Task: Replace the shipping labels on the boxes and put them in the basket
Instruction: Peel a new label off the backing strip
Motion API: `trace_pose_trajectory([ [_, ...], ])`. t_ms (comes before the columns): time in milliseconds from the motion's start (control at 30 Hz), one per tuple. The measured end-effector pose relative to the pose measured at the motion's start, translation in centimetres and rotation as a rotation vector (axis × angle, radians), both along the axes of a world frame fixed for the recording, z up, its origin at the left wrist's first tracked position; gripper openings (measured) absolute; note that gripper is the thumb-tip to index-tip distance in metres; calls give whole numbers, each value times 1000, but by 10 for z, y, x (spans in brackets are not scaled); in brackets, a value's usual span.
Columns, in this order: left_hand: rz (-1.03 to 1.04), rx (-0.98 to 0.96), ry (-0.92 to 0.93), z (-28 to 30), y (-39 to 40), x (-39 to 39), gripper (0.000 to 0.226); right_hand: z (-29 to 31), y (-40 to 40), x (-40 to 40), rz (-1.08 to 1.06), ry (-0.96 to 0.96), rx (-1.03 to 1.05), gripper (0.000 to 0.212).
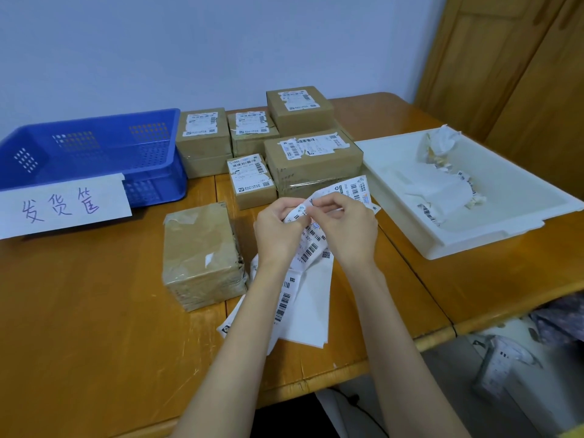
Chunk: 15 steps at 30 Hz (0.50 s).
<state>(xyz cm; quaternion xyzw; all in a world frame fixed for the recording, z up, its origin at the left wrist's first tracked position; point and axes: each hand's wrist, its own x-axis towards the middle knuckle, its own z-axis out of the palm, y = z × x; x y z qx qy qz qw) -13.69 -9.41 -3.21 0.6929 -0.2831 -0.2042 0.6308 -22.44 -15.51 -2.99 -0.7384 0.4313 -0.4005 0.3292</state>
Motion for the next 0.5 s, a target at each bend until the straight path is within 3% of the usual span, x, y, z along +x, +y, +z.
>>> trace_pose_trajectory([
  [267,-24,21,-2,1,2,0,27,3,-2,-1,66,-188,278,4],
  [500,-26,69,32,-1,4,-3,25,1,-1,-2,47,-266,475,19],
])
